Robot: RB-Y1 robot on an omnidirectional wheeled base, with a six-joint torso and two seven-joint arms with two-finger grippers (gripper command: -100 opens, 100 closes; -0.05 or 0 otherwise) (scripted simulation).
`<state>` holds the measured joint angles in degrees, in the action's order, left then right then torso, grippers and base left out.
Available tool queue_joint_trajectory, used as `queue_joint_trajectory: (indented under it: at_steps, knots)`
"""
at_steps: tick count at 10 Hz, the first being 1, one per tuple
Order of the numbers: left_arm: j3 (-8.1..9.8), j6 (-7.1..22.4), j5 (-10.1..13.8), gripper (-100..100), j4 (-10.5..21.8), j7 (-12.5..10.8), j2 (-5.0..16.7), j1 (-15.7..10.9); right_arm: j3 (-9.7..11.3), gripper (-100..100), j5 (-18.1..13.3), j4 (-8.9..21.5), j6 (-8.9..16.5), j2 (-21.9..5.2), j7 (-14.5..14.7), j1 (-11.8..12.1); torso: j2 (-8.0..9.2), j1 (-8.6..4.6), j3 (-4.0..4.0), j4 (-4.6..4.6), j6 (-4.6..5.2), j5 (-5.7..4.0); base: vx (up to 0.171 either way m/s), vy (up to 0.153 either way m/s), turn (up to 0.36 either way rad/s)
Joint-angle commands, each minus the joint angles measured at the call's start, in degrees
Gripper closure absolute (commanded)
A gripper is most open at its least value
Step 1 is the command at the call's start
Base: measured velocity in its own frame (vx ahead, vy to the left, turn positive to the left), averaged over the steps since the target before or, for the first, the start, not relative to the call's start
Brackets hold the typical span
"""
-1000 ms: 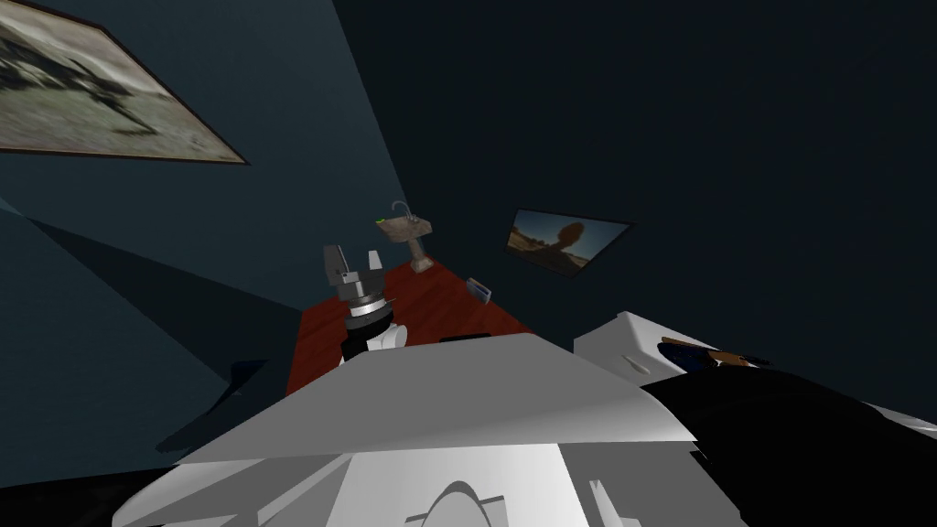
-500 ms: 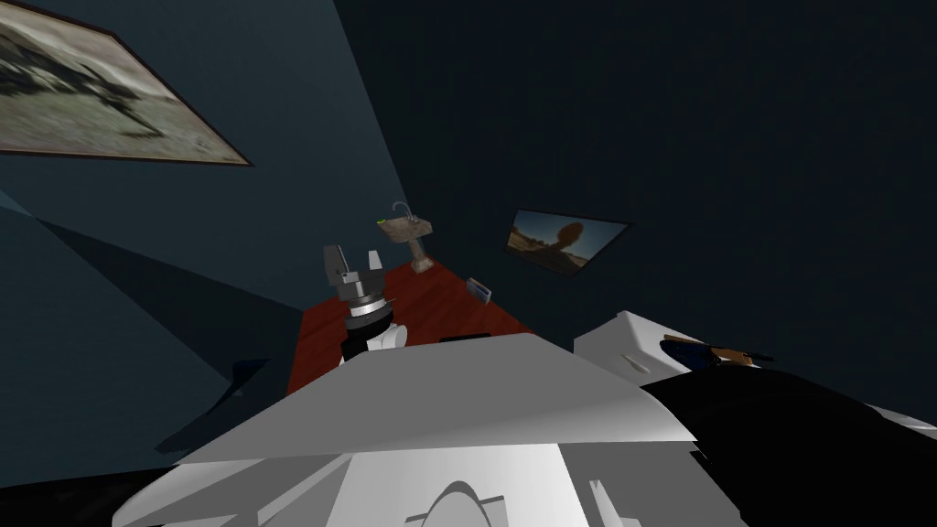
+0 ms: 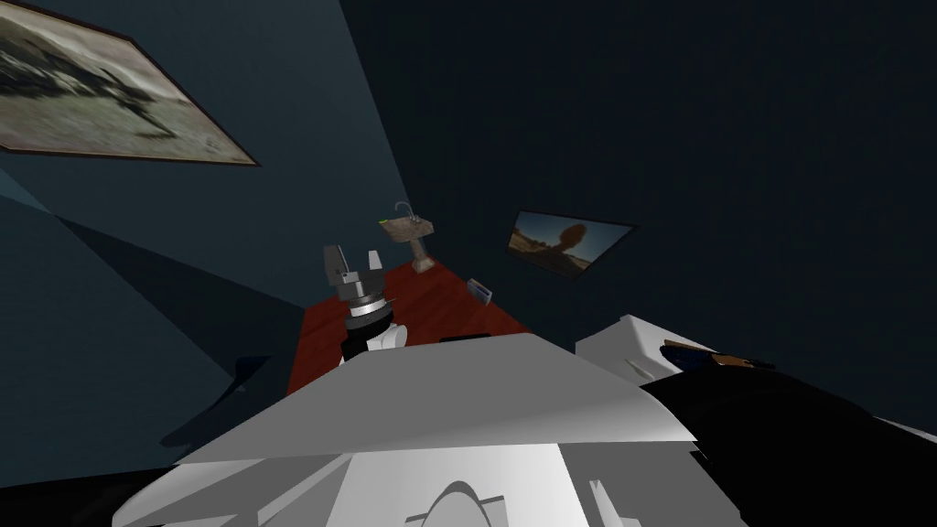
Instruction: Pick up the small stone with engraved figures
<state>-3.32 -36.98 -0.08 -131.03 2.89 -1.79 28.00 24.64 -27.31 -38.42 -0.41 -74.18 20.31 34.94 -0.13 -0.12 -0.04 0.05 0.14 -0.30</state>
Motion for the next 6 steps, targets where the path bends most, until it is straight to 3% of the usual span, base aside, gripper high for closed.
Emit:
queue_joint_trajectory:
  at_steps: [1,2,4,5,6]
  knots:
    - [0.0,0.0,0.0,0,0.0,0.0,0.0,0.0,-1.35,100,-0.62,1.62,-1.52,1.16,1.36,-0.39,0.0,0.0,0.0,0.0,0.0,0.0,0.024,-0.006,-0.003]
    - [0.0,0.0,0.0,0,0.0,0.0,0.0,0.0,-3.63,100,0.01,0.57,-1.92,3.19,3.7,2.47,0.01,-0.03,0.01,0.01,0.01,-0.09,0.031,-0.013,0.099]
    - [0.0,0.0,0.0,0,0.0,0.0,0.0,0.0,-5.56,100,0.01,0.57,-1.92,3.19,4.32,2.74,0.02,-0.08,0.03,0.03,0.03,-0.58,0.023,-0.008,0.022]
    - [0.0,0.0,0.0,0,0.0,0.0,0.0,0.0,-7.83,100,0.63,-0.49,-2.31,5.22,7.07,5.27,0.05,-0.1,0.05,0.05,0.01,-0.65,0.025,-0.001,0.103]
    - [0.0,0.0,0.0,0,0.0,0.0,0.0,0.0,-9.49,100,0.63,-0.49,-2.31,5.22,7.29,5.87,0.04,-0.08,0.05,0.06,0.01,-0.83,0.029,-0.007,0.053]
